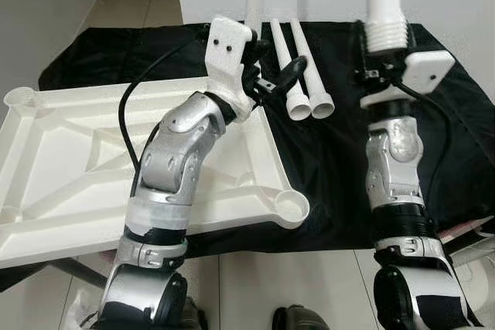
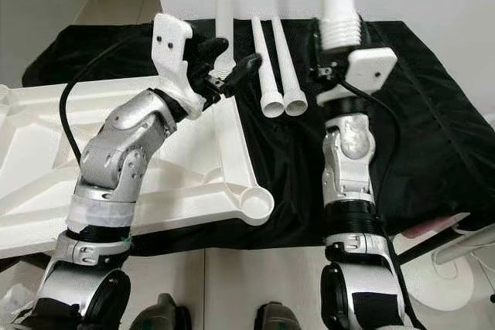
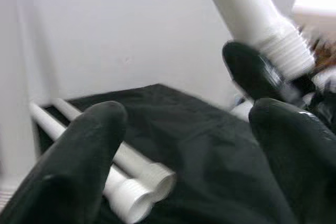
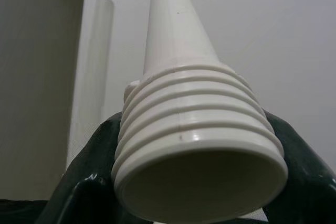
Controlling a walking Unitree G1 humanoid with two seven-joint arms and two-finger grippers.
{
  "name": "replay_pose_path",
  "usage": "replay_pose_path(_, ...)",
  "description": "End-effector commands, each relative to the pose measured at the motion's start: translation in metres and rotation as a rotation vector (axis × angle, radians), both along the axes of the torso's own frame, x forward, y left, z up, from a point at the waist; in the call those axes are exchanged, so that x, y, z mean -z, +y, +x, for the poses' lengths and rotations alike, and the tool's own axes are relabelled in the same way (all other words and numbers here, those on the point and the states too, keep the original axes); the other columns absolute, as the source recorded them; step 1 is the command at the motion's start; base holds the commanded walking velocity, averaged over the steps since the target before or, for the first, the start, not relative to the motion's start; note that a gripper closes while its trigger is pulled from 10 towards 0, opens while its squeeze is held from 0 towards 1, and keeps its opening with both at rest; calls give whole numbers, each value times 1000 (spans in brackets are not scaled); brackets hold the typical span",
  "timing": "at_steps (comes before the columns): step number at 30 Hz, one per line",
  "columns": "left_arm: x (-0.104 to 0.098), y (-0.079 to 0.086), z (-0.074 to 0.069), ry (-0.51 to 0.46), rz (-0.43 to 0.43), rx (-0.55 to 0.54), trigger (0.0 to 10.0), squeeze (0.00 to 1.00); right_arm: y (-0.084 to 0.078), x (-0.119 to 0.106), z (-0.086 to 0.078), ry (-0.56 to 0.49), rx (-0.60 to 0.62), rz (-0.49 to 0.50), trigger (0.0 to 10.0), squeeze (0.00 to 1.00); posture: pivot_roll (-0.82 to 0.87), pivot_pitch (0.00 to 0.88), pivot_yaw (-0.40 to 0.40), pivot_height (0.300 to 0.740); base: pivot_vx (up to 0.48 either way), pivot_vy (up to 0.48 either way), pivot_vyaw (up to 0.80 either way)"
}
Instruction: Building children table
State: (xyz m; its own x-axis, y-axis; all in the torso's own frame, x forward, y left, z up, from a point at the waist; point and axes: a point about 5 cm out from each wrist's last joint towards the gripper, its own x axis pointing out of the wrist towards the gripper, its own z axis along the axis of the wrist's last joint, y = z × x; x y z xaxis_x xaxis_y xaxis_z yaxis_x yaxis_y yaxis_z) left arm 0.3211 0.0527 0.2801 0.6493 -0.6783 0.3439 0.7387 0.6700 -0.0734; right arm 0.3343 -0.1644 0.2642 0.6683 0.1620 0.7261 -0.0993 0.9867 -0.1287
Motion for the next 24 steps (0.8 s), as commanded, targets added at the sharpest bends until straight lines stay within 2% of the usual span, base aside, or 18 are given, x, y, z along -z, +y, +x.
replay_pose_path(1, -2, -1, -2, -10, -2, 95, 10000, 1000, 6, -9, -2, -41, -21, -25, 10000, 0, -47, 0, 31, 740, 0, 0, 0)
replay_pose_path(2, -4, 1, -1, 9, -37, 120, 10000, 1000, 10, -11, -3, -50, -39, -45, 10000, 0, -47, 0, 31, 740, 0, 0, 0)
replay_pose_path(3, -4, 1, -1, 9, -37, 120, 10000, 1000, 10, -11, -3, -50, -39, -45, 10000, 0, -47, 0, 31, 740, 0, 0, 0)
replay_pose_path(5, -11, 9, 1, 47, -88, 195, 10000, 996, 18, -13, -6, -70, -91, -120, 10000, 0, -47, 0, 30, 740, 0, 0, 0)
replay_pose_path(7, -14, 11, 2, 51, -95, 220, 10000, 996, 21, -14, -7, -76, -106, -144, 10000, 0, -47, 0, 31, 740, 0, 0, 0)
replay_pose_path(8, -16, 14, 2, 58, -98, 247, 10000, 212, 23, -15, -8, -79, -125, -163, 10000, 0, -47, 0, 32, 740, 0, 0, 0)
replay_pose_path(9, -16, 14, 2, 58, -98, 247, 10000, 212, 23, -15, -8, -79, -125, -163, 10000, 0, -47, 0, 32, 740, 0, 0, 0)
replay_pose_path(10, -18, 16, 2, 68, -110, 273, 10000, 0, 24, -16, -10, -82, -146, -187, 10000, 0, -47, 0, 32, 740, 0, 0, 0)
replay_pose_path(12, -22, 20, 3, 108, -154, 322, 10000, 0, 27, -17, -13, -86, -179, -226, 10000, 0, -47, 0, 34, 740, 0, 0, 0)
replay_pose_path(15, -23, 20, 3, 117, -165, 332, 10000, 0, 28, -17, -14, -87, -186, -235, 10000, 0, -47, 0, 34, 740, 0, 0, 0)
replay_pose_path(17, -26, 25, 5, 145, -204, 373, 10000, 0, 33, -8, -18, -65, -226, -290, 10000, 0, -45, 0, 32, 740, 0, 0, 0)
replay_pose_path(22, -28, 29, 7, 175, -223, 404, 10000, 0, 37, -3, -21, -51, -255, -324, 10000, 0, -46, 0, 33, 740, 0, 0, 0)
replay_pose_path(24, -34, 31, 4, 180, -256, 466, 10000, 0, 41, 6, -26, -19, -294, -353, 10000, 0, -51, 0, 36, 740, 0, 0, 0)
